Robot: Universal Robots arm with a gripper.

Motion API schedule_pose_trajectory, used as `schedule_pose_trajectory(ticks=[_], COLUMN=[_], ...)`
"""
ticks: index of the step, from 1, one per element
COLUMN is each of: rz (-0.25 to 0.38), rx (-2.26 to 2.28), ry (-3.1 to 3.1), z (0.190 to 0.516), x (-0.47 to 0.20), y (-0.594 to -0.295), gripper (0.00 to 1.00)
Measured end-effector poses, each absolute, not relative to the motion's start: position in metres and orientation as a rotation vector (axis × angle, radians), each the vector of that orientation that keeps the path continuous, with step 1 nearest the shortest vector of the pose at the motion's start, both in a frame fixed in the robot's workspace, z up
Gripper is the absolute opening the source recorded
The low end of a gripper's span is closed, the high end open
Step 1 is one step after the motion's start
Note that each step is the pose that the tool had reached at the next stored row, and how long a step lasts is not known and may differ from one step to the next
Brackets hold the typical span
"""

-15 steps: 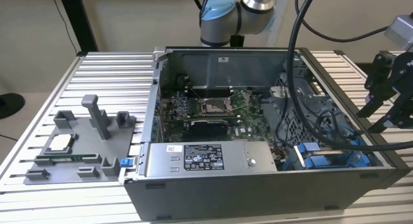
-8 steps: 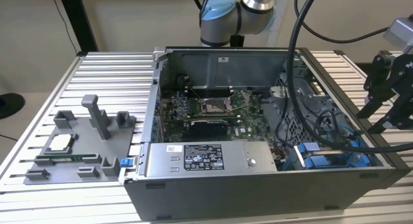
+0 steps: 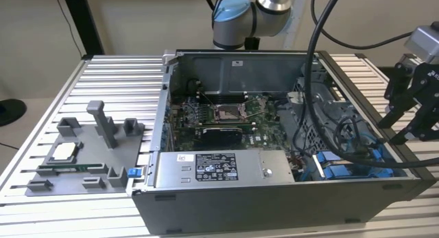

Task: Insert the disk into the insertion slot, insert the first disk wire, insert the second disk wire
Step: 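Insert the second disk wire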

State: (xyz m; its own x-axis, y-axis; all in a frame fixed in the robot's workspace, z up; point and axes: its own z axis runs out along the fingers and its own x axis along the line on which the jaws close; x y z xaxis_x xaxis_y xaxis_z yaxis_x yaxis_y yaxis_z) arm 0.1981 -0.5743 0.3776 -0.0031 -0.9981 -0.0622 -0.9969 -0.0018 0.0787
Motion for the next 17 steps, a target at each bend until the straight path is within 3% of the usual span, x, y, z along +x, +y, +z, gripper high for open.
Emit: schedule_pose_trajectory(ticks=[17], rz=[-0.146], rx=[2.215], ry=[-2.216], z=[0.3721], x=[0.1974], y=[-0.5743], gripper=[1.0])
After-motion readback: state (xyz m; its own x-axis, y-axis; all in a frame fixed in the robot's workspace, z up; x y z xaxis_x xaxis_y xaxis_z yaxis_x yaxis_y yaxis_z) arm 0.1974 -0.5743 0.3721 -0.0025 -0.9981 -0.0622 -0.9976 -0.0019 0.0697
